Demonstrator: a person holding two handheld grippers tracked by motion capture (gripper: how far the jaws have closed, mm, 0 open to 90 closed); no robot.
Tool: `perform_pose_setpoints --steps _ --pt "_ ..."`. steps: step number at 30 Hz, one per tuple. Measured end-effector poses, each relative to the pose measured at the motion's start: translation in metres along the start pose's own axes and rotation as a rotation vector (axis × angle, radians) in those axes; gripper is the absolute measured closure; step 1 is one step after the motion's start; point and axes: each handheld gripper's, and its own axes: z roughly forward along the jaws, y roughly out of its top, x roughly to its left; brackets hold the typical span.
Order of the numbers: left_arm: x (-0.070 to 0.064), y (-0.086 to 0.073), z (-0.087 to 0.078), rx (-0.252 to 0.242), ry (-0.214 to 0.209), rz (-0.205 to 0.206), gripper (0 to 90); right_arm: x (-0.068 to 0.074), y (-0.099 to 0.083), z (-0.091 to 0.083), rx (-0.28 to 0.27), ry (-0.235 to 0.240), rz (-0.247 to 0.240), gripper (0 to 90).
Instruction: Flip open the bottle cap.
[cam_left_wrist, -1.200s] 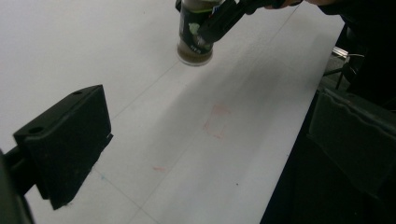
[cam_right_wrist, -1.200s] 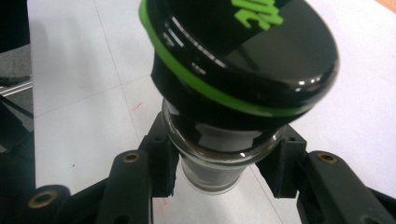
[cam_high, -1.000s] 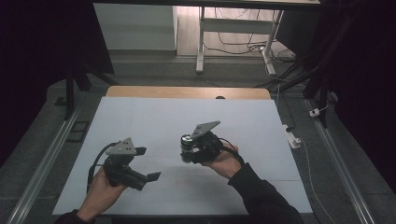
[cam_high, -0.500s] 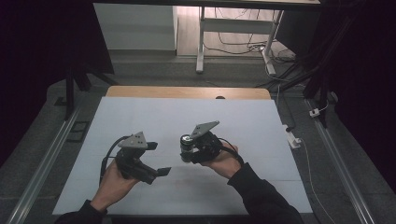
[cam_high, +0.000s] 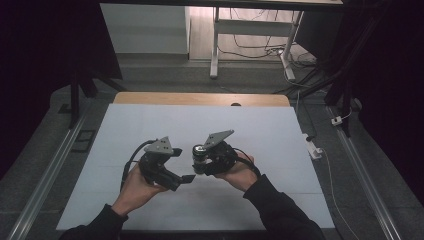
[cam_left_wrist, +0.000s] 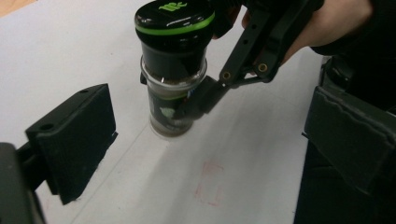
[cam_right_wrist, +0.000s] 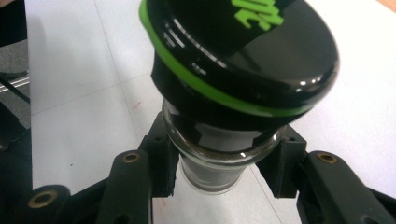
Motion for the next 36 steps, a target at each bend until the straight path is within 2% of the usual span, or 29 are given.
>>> perform_pose_setpoints --steps 5,6,7,10,11,12,13,15,16,18,24,26,36 --pt "0.001 0.004 0.003 0.0 0.009 0.018 8.6 -0.001 0.0 0.0 -0.003 0.0 -0.004 53.0" --pt "0.0 0.005 0.003 -0.004 0.009 0.02 15.7 -0.001 0.0 -0.001 -0.003 -0.001 -0.004 53.0" --pt "0.001 0.006 0.002 -0.007 0.012 0.026 15.7 -0.001 0.0 -0.001 -0.003 -0.001 -0.004 53.0" --pt "0.001 0.007 -0.002 -0.027 0.007 0.028 35.4 0.0 0.0 -0.001 -0.001 0.0 -0.005 53.0" --pt "0.002 0.007 -0.003 -0.032 0.006 0.028 35.4 0.0 0.0 -0.001 -0.001 0.0 -0.005 53.0" --pt "0.002 0.008 -0.004 -0.031 0.006 0.027 44.4 0.0 0.0 0.0 -0.001 0.0 -0.002 53.0" --pt "0.003 0.008 -0.005 -0.031 0.003 0.026 44.4 0.0 0.0 0.0 -0.001 0.0 -0.002 53.0" --pt "0.003 0.009 -0.005 -0.029 0.0 0.022 56.0 0.0 0.0 0.0 0.0 0.001 -0.002 53.0" --pt "0.004 0.009 -0.005 -0.028 -0.005 0.021 56.0 0.0 0.0 0.0 0.0 0.001 -0.002 53.0" --pt "0.004 0.009 -0.005 -0.027 -0.006 0.018 65.8 0.0 0.0 0.0 0.001 0.002 -0.002 53.0" --pt "0.004 0.01 -0.003 -0.021 -0.01 0.017 80.0 0.001 0.0 0.0 0.0 0.001 -0.004 53.0" --pt "0.005 0.011 -0.002 -0.019 -0.012 0.018 88.1 0.0 0.0 0.0 -0.002 0.002 -0.008 53.0" --pt "0.004 0.014 0.003 0.004 -0.01 0.016 88.8 0.002 0.0 0.002 0.005 0.003 -0.004 53.0"
